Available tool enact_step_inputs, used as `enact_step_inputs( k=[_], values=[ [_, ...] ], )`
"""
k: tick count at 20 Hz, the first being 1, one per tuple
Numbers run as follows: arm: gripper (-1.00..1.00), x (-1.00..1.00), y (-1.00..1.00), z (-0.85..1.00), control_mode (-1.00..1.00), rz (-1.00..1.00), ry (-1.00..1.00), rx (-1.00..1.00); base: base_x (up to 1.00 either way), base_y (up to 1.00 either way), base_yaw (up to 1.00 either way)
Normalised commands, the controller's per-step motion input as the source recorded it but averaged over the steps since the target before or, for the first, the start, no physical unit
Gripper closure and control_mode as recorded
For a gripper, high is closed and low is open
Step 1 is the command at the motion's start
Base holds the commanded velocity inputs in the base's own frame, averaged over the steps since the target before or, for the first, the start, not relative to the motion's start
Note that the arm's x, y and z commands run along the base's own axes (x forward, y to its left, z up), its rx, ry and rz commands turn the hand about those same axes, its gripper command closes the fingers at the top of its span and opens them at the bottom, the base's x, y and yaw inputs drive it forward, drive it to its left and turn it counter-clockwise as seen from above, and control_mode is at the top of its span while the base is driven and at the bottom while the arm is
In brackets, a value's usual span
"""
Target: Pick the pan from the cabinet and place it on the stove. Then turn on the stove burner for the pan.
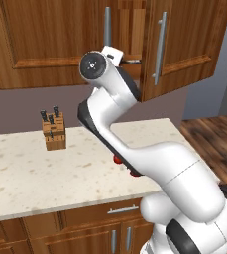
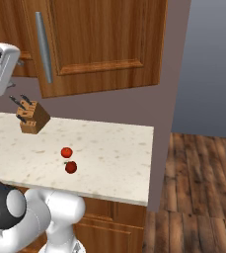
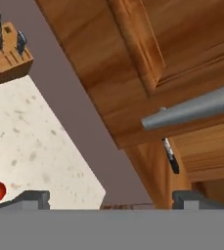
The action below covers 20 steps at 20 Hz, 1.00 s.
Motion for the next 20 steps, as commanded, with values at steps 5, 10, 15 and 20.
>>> enact_step_inputs(
  k=[5, 10, 15, 20],
  values=[
    [-1.00, 0.15, -0.17, 0.00, -1.00, -0.15, 0.00, -0.15, 0.00, 0.00, 0.00],
    [-1.00, 0.16, -0.27, 0.00, -1.00, -0.13, 0.00, -0.13, 0.00, 0.00, 0.00],
    [-1.00, 0.07, -0.34, 0.00, -1.00, -0.07, 0.00, -0.08, 0.00, 0.00, 0.00],
    [-1.00, 0.13, -0.20, 0.00, -1.00, -0.04, 0.00, -0.04, 0.00, 0.00, 0.00]
  ],
)
